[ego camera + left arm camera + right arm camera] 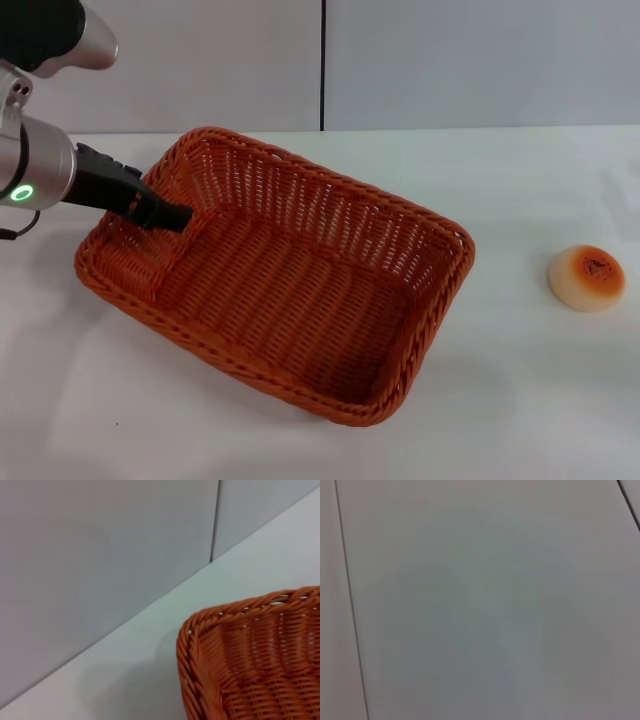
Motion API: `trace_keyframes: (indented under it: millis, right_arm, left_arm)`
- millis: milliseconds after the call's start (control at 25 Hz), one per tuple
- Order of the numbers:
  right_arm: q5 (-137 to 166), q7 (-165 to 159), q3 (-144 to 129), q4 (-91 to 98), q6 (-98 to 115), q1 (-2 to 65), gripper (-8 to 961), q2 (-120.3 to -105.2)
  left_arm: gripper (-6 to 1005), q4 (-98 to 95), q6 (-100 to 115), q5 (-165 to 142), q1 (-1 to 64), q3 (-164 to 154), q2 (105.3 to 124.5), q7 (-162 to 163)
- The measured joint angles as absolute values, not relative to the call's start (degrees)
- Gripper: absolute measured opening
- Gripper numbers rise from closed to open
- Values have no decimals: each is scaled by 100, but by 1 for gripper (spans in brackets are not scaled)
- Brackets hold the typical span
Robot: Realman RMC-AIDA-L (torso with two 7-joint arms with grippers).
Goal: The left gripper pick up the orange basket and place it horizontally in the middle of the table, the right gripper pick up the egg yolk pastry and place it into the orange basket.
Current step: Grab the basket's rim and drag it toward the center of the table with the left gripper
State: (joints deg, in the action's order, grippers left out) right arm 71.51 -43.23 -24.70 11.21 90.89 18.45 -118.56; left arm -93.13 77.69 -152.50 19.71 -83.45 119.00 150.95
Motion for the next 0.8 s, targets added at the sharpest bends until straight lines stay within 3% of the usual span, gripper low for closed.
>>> trace_keyframes:
  millis: [520,720,800]
  right_arm:
    - [7154,-4314,-2470,1146,8945,1869,424,-11856]
    - [7155,-4310,-2470,1152,8915,1882,421,-11851]
    - [7155,-4311,-2470,1158,8912,1889,420,-11849]
  left_arm:
    - [731,-8846,7898,-15434,2302,-8445,11909,15212]
    - [509,-8834,7995,-15643,2382,-8446,11909,15307]
    - [466,-8768,8012,-15721,2441,-8435,11909,15334]
